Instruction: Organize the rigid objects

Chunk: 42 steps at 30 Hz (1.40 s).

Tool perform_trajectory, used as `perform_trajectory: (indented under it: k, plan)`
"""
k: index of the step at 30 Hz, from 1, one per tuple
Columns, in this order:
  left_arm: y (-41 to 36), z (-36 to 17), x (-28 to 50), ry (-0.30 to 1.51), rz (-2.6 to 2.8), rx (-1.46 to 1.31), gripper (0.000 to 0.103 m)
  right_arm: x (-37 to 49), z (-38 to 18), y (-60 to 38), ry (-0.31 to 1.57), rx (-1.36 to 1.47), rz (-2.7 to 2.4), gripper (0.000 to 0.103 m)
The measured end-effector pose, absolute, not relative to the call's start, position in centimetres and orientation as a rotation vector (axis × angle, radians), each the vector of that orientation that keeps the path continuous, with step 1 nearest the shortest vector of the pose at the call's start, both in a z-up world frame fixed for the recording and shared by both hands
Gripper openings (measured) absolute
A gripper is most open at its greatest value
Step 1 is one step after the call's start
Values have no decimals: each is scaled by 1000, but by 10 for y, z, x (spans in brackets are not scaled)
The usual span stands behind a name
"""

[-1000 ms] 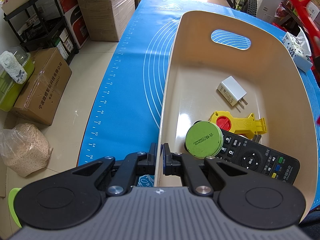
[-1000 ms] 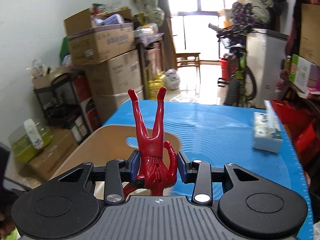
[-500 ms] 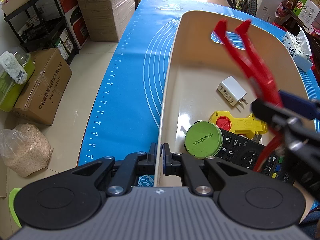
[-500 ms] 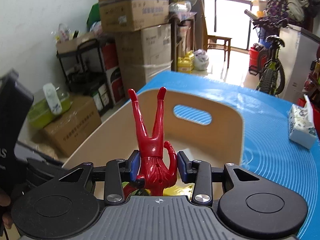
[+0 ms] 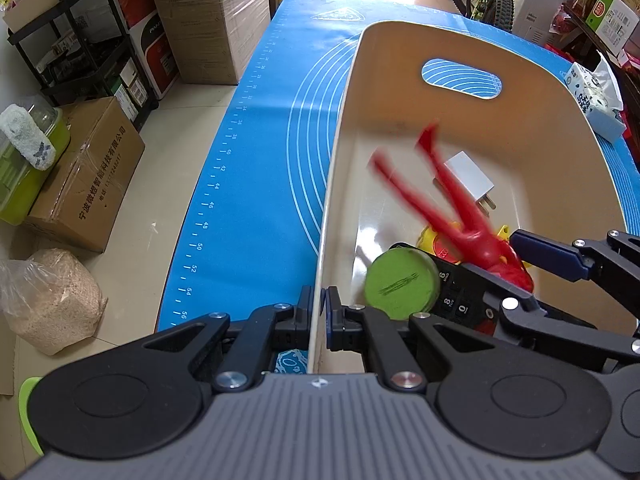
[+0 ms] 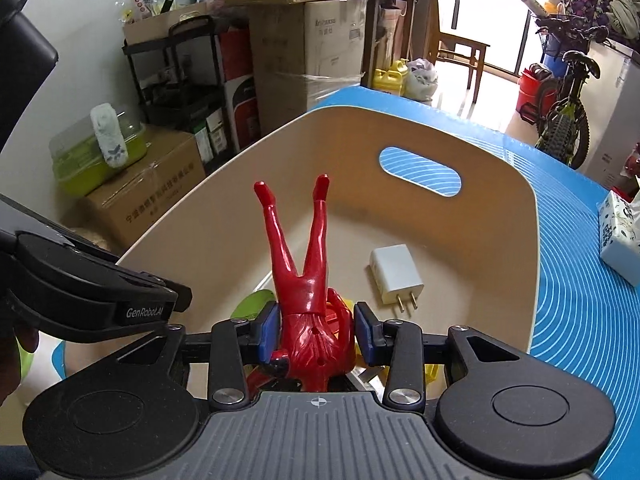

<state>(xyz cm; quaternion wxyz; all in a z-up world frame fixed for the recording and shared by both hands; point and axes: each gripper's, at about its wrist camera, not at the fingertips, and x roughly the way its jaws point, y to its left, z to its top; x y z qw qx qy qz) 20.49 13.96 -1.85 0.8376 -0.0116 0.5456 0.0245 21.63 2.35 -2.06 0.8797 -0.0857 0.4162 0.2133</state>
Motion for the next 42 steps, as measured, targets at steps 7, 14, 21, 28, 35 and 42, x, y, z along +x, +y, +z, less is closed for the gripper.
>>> perform_trajectory:
  k: [7, 14, 21, 28, 35, 42]
  plan:
    - [140, -15, 206, 1156, 68, -24, 7, 212, -14, 15, 849, -163, 445, 68]
    - [132, 5, 200, 1072, 87, -21, 73, 210, 6, -12, 816, -82, 400, 83]
    - [112, 32, 190, 1002, 80, -7, 77, 200, 29, -47, 758, -40, 322, 97]
    - [97, 50, 167, 979, 86, 1, 77, 182, 48, -77, 724, -14, 287, 98]
    - [81, 69, 136, 940, 89, -9, 78, 152, 68, -97, 689, -17, 273, 98]
    - [61, 83, 108, 901, 76, -43, 78, 120, 83, -122, 663, -16, 259, 99]
